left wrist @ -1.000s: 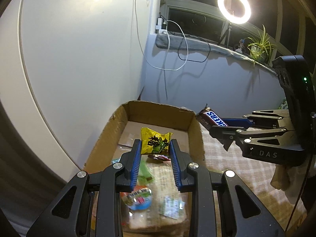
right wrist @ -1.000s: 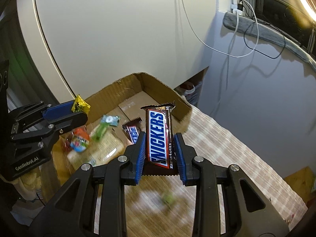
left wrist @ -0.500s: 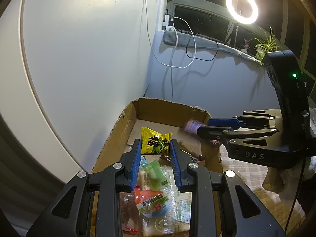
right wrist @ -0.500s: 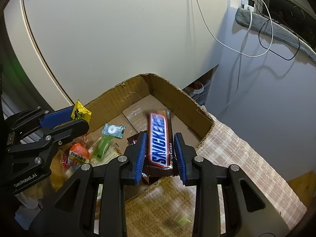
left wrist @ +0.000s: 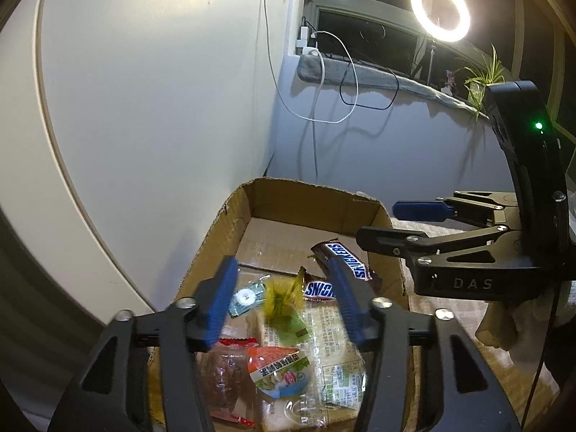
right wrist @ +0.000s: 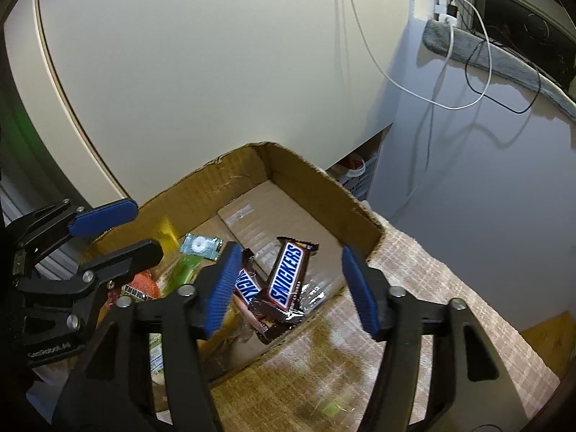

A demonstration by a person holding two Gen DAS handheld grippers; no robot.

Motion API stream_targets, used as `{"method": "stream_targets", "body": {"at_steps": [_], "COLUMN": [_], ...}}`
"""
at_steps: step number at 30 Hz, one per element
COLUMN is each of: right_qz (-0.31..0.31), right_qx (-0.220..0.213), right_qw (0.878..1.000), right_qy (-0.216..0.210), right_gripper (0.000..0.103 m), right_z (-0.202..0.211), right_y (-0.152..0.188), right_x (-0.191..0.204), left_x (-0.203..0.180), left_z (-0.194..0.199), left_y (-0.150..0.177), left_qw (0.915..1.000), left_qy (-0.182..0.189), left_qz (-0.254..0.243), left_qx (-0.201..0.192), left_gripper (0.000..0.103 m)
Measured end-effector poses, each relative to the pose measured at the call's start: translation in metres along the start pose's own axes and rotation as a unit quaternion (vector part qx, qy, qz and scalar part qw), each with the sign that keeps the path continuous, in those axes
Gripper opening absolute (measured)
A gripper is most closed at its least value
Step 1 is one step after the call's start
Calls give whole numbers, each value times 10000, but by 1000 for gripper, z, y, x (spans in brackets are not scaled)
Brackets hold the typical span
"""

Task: Organize snacks
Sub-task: 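Lift both open tools out of the box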

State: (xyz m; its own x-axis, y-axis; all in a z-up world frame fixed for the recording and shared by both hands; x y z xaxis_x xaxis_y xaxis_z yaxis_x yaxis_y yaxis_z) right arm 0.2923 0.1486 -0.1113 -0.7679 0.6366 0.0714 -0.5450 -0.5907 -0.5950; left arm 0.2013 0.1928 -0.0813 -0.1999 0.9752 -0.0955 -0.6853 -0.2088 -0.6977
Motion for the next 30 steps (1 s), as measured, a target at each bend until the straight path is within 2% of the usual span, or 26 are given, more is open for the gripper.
{"method": "stream_targets", "body": {"at_steps": [1,3,9,20,30], "right_qz": [-7,-8,-71,-130,-287], "right_qx": [-19,-54,-94,-164,-307], "right_qw": [10000,10000,9998,9994,9985], "right_qy": [14,52,145,290,343], "right_gripper": [70,72,77,78,78], "right_z": [2,5,13,35,75], "right_y": [0,0,2,17,44], "right_x": [-1,-3,-10,-16,-35], "left_x": [0,0,-2,-15,-44], "left_z": [0,0,6,19,30], "left_y": [0,0,1,2,7], "left_qw": [10000,10000,10000,9999,9995], "left_qy": [4,-12,-25,21,230], "left_qz": [-2,-2,16,-42,-152], "left_qx": [-1,1,-39,-114,-143], "left_gripper": [57,60,60,60,60]}}
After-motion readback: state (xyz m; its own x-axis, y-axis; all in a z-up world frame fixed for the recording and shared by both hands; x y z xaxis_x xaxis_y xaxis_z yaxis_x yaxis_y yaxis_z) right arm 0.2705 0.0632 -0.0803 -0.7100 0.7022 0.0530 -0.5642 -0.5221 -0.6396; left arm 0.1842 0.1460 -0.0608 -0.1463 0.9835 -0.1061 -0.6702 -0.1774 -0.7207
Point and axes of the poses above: each gripper's, at about its wrist camera, not at the fingertips, and z roughly against the way its jaws point, x to its left, y to its underside, the point moved 7 cm from there along -z, roughly the way its jaws point, and after that the axes turned 6 degrees about x, right-handed, at the moved point
